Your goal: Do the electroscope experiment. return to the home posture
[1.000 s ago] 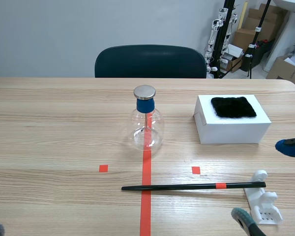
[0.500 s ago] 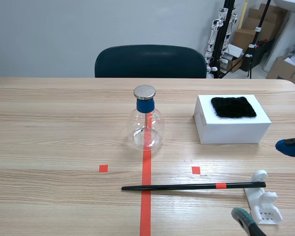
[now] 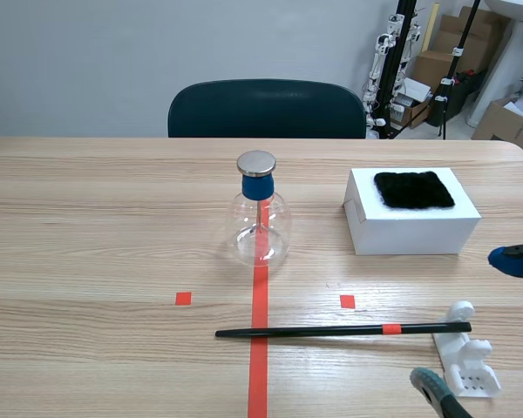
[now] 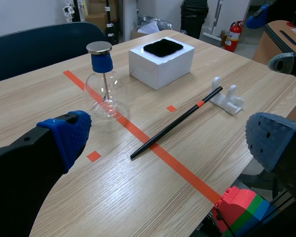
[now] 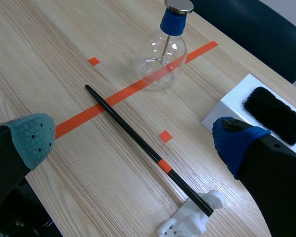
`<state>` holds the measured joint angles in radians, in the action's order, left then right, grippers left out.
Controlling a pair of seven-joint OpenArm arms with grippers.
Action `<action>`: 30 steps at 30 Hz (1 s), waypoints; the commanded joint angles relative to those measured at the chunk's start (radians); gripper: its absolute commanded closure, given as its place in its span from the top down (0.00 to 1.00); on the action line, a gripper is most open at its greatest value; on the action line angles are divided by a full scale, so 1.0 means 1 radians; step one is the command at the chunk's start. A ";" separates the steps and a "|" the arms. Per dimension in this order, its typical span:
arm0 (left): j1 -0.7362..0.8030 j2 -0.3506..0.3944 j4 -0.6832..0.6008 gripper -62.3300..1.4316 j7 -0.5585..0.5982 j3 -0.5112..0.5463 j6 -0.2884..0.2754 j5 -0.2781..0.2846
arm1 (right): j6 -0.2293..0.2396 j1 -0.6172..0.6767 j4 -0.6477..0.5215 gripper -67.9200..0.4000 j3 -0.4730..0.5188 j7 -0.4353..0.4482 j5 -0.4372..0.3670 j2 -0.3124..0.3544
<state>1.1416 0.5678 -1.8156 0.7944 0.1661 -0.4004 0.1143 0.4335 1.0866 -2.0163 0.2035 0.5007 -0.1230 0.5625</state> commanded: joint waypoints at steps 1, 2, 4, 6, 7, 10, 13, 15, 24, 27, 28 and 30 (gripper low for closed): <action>0.008 -0.005 -0.007 1.00 0.017 0.003 -0.002 0.010 | 0.000 -0.006 -0.014 1.00 0.011 0.019 -0.013 0.011; 0.008 -0.005 -0.007 1.00 0.017 0.003 -0.002 0.010 | 0.000 -0.006 -0.014 1.00 0.011 0.019 -0.013 0.011; 0.008 -0.005 -0.007 1.00 0.027 0.003 -0.002 0.010 | 0.000 -0.006 -0.014 1.00 0.011 0.019 -0.013 0.011; 0.008 -0.005 -0.011 1.00 0.039 0.003 -0.002 0.010 | 0.000 -0.006 -0.014 1.00 0.011 0.019 -0.013 0.011; 0.007 -0.005 -0.015 1.00 0.040 0.003 -0.002 0.010 | 0.000 -0.006 -0.014 1.00 0.011 0.019 -0.013 0.011; 0.003 -0.005 -0.030 1.00 0.031 0.003 -0.002 0.010 | 0.001 -0.006 -0.014 1.00 0.011 0.019 -0.013 0.011; 0.002 -0.005 -0.040 1.00 0.008 0.003 -0.002 0.010 | 0.001 -0.006 -0.014 1.00 0.011 0.019 -0.013 0.011; 0.002 -0.005 -0.043 1.00 0.008 0.003 -0.002 0.010 | 0.001 -0.006 -0.014 1.00 0.011 0.020 -0.013 0.011; -0.037 -0.005 -0.063 1.00 -0.099 0.003 -0.002 0.010 | 0.001 -0.006 -0.014 1.00 0.011 0.022 -0.013 0.011; -0.040 -0.005 -0.063 1.00 -0.105 0.003 -0.002 0.011 | 0.001 -0.006 -0.014 1.00 0.011 0.023 -0.013 0.011; -0.040 -0.005 -0.063 1.00 -0.105 0.003 -0.002 0.011 | 0.001 -0.006 -0.014 1.00 0.011 0.023 -0.013 0.011; -0.040 -0.005 -0.063 1.00 -0.105 0.003 -0.002 0.011 | 0.001 -0.006 -0.014 1.00 0.011 0.023 -0.013 0.011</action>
<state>1.0946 0.5678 -1.8614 0.6739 0.1661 -0.4004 0.1143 0.4335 1.0866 -2.0163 0.2035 0.5053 -0.1234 0.5625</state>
